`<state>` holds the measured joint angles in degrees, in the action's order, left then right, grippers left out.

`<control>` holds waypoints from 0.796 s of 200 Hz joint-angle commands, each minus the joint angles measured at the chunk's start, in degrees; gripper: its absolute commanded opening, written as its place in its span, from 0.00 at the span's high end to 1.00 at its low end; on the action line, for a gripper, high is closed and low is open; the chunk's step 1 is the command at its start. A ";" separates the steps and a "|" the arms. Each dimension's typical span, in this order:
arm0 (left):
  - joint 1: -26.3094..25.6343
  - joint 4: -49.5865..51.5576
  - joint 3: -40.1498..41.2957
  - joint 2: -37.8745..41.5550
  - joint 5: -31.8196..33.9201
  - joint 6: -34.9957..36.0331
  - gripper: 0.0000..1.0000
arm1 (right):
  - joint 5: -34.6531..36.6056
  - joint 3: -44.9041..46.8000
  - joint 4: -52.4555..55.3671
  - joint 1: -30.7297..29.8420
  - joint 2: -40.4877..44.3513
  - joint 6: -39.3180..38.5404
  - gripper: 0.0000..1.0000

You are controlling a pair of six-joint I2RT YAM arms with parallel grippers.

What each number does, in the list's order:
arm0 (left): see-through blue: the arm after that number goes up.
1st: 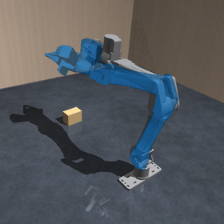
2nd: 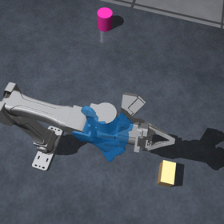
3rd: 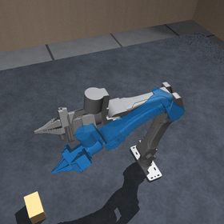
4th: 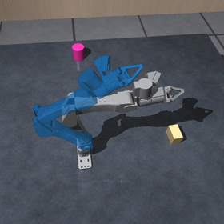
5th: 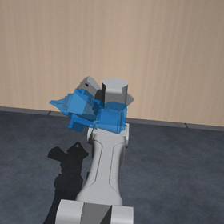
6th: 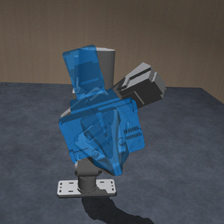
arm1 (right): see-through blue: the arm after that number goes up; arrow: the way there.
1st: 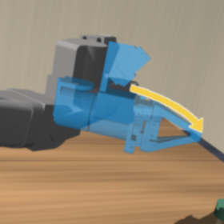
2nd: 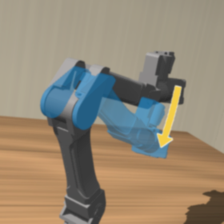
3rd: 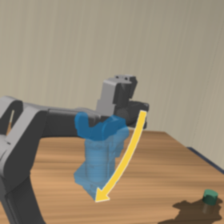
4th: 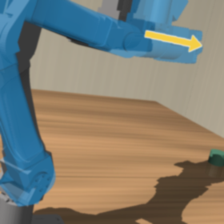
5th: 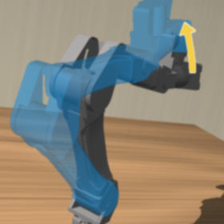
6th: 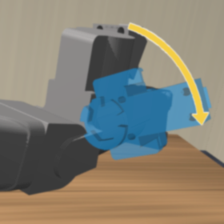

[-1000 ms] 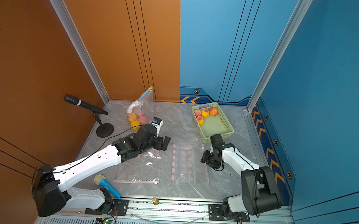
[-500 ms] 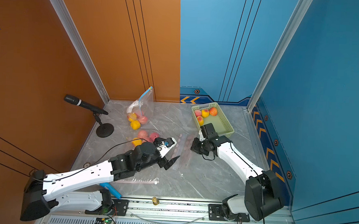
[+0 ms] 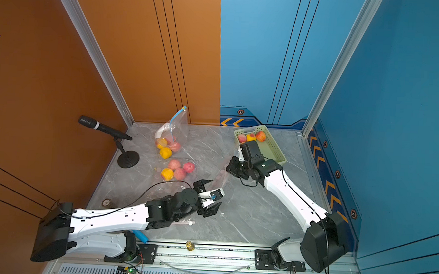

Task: Place the peach in a zip-top bag and seal the zipper
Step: Pick up the zipper food storage bag at the center of the board.

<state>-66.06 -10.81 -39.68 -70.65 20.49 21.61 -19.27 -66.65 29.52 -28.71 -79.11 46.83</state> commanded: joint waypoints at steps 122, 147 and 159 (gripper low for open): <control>7.38 -10.15 -0.91 -5.15 -4.10 -5.81 1.00 | 0.99 -1.95 0.97 -1.57 2.88 0.24 0.86; 9.79 -8.09 -0.88 -1.65 -9.14 -9.83 1.00 | -0.48 -2.20 -2.09 -0.81 4.94 -2.14 0.51; 12.36 -8.41 -0.23 0.36 -12.98 -13.42 1.00 | -0.52 -2.04 -3.47 0.09 7.26 -3.71 0.40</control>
<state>-57.14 -19.66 -39.48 -74.30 15.40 14.74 -19.46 -67.20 29.12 -29.87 -76.44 46.83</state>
